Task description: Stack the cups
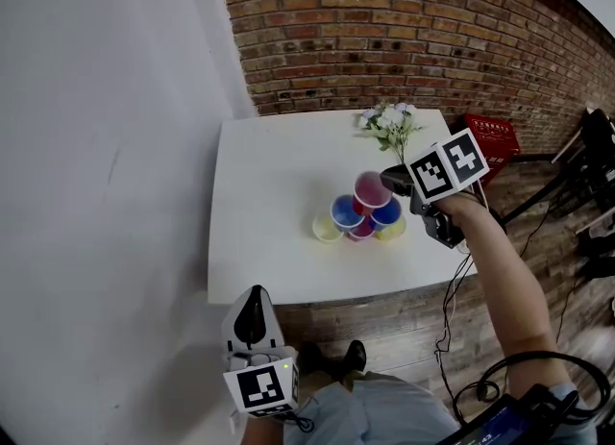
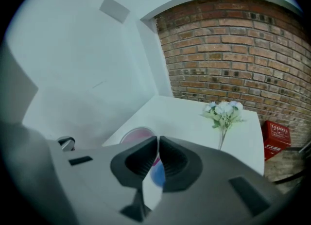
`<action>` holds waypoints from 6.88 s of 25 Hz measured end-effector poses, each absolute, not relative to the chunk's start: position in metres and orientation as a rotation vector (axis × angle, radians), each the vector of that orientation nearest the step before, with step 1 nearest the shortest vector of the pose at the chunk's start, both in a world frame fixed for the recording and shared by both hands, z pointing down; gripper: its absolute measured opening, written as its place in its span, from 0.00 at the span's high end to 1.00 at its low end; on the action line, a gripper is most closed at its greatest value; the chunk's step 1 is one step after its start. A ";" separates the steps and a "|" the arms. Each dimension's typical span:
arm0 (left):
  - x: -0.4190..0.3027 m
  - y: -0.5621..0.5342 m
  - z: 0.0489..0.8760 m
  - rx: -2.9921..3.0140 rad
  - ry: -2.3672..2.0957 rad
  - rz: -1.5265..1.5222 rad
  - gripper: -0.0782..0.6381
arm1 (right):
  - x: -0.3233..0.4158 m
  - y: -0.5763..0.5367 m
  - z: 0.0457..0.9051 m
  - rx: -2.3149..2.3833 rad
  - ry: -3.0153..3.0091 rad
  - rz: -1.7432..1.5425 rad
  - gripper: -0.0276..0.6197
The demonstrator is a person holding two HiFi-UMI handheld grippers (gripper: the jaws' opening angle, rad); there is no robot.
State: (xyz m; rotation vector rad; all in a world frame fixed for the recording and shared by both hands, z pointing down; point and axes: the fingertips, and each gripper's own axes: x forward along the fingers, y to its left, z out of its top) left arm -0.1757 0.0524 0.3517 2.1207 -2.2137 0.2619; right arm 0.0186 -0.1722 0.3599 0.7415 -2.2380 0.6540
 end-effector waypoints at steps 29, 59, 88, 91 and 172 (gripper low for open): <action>-0.177 0.050 0.358 2.113 -2.208 0.259 0.88 | 0.019 -0.174 0.368 0.730 -2.223 0.627 0.92; -0.103 0.018 0.357 2.329 -2.042 0.353 0.88 | 0.245 -0.180 0.431 1.273 -2.083 0.887 0.92; -0.098 0.018 0.395 2.317 -1.969 0.471 0.88 | 0.278 -0.182 0.490 1.446 -2.029 0.814 0.71; -0.101 0.017 0.389 2.318 -1.983 0.458 0.88 | 0.280 -0.180 0.468 1.502 -2.075 0.763 0.74; -0.154 0.019 0.395 2.216 -2.056 0.489 0.88 | 0.116 -0.159 0.573 1.325 -2.192 0.898 0.95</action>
